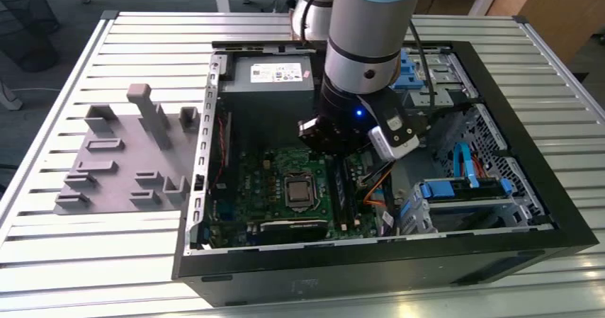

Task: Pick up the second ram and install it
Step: 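Insert the second ram into the second slot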

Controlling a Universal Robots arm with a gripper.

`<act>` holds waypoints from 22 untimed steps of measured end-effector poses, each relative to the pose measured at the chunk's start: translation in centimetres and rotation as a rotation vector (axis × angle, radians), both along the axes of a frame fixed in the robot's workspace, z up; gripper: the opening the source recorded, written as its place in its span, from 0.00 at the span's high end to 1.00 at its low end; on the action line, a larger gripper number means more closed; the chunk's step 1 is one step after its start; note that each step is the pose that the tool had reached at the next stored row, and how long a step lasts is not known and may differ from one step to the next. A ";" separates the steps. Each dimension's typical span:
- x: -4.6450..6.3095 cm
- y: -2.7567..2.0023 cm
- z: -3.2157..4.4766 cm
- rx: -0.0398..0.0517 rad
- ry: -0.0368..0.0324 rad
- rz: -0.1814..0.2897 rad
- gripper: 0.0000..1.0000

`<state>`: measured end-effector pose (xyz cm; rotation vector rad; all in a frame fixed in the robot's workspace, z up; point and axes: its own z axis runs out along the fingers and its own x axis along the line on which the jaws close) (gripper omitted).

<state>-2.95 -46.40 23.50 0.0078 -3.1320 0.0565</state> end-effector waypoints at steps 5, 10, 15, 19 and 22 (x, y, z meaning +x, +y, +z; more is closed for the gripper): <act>0.1 -0.27 -0.50 0.0002 -0.0001 0.000 0.86; 0.1 -0.49 -1.02 -0.0001 0.0001 0.000 0.86; 0.1 -0.62 -1.08 0.0001 0.0000 0.000 0.86; 0.1 -0.64 -1.09 0.0001 0.0000 0.000 0.86; 0.1 -0.69 -1.13 0.0001 0.0000 0.000 0.86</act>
